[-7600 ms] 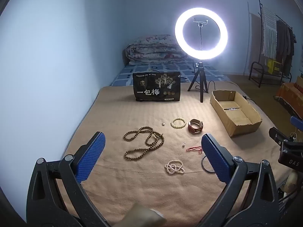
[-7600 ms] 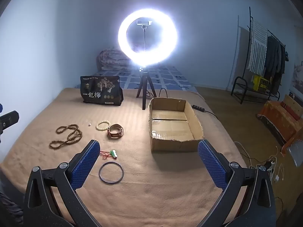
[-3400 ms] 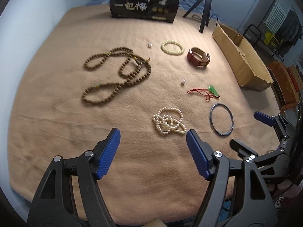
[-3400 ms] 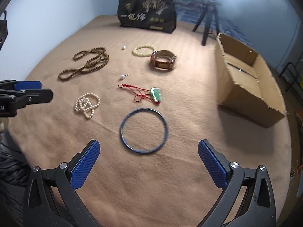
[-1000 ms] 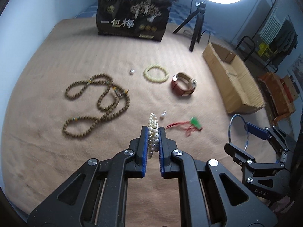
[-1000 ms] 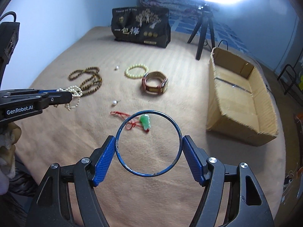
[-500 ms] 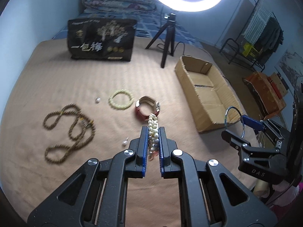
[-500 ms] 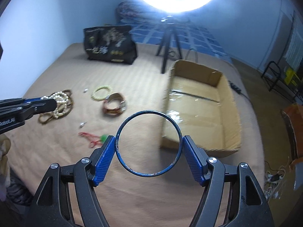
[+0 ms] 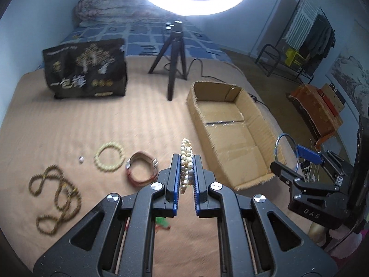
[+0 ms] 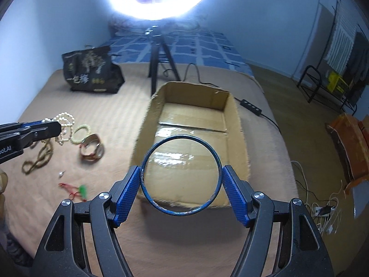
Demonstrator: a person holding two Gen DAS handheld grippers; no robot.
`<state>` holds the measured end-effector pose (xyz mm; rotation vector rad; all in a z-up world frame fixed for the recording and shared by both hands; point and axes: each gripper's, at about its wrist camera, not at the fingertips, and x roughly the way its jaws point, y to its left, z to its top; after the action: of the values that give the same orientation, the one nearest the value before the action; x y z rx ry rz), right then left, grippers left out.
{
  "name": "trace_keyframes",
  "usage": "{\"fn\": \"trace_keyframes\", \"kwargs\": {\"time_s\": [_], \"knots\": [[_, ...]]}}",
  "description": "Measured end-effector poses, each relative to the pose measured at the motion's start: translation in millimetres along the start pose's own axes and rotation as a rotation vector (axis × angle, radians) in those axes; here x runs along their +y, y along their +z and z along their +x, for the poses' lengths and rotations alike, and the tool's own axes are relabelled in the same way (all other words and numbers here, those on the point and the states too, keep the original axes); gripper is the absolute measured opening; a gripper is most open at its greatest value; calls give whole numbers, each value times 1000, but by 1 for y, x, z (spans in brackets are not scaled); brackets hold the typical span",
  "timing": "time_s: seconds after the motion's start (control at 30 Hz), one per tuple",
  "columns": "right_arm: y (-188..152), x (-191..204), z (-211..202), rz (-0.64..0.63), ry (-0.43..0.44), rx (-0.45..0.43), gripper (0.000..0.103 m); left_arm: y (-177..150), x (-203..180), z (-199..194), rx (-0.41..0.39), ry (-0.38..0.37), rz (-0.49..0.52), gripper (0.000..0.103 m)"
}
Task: Organize jewelry
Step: 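Carry pearl necklace and blue bangle into the cardboard box and release both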
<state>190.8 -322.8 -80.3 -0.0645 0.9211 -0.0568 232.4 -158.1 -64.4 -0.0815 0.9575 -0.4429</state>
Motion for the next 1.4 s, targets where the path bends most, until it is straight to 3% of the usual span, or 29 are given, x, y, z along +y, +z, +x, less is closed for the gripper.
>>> {"fn": "trace_keyframes", "kwargs": {"time_s": [0.7,1.4], "knots": [[3,-50,31,94,-13,31,71,48,-66,85,66,-72,73,8],[0,-51,38,132,16,57,72,46,-71,81,81,-58,96,9]]}}
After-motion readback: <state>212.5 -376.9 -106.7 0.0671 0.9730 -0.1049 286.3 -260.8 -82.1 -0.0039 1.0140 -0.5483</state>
